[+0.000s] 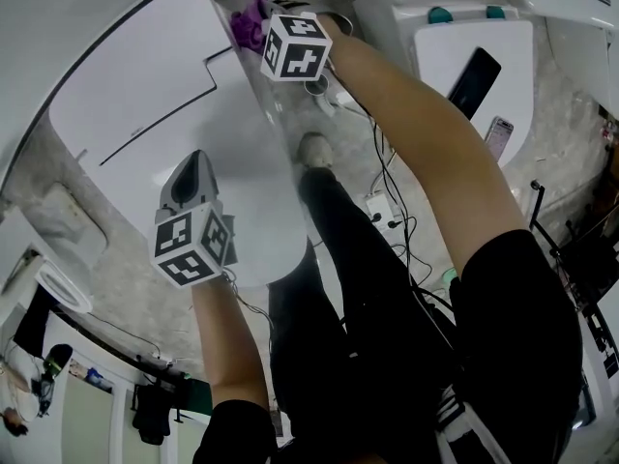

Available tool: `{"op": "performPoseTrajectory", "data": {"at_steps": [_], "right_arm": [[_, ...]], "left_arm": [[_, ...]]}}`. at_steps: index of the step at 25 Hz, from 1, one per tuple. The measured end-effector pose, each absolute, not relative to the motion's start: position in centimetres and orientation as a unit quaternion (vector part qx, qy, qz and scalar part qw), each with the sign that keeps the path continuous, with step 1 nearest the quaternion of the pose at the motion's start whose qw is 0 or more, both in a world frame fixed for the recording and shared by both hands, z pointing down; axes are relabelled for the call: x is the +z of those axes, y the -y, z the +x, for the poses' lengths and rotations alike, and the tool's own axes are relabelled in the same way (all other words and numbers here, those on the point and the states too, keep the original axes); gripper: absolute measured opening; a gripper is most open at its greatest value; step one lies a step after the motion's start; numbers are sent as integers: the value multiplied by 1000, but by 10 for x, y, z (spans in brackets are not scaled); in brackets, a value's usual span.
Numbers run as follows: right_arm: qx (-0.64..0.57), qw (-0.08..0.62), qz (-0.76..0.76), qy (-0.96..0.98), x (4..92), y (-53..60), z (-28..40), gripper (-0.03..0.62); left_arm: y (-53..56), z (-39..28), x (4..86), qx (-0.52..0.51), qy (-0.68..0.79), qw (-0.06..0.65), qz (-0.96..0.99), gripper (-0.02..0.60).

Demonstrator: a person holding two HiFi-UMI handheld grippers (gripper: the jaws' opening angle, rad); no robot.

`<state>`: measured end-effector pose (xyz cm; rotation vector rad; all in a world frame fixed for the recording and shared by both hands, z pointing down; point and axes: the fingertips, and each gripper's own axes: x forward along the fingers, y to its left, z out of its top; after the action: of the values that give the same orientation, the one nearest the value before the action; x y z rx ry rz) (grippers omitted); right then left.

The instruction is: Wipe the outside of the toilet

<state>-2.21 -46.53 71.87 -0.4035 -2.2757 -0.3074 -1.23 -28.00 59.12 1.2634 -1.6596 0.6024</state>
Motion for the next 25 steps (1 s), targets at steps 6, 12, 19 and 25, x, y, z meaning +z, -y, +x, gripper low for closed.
{"op": "performPoseTrajectory", "data": {"at_steps": [6, 12, 19, 25], "right_arm": [[-76, 399, -156, 900, 726, 443, -3, 117], [-76, 394, -177, 899, 730, 410, 21, 117], [-79, 388, -212, 893, 728, 366, 63, 115], [-85, 391, -198, 895, 729, 335, 86, 115]], "left_arm": [[275, 0, 597, 255, 658, 470, 530, 9], [271, 17, 605, 268, 633, 469, 555, 9], [255, 36, 602, 291, 604, 453, 588, 9], [232, 49, 606, 304, 584, 443, 608, 9]]}}
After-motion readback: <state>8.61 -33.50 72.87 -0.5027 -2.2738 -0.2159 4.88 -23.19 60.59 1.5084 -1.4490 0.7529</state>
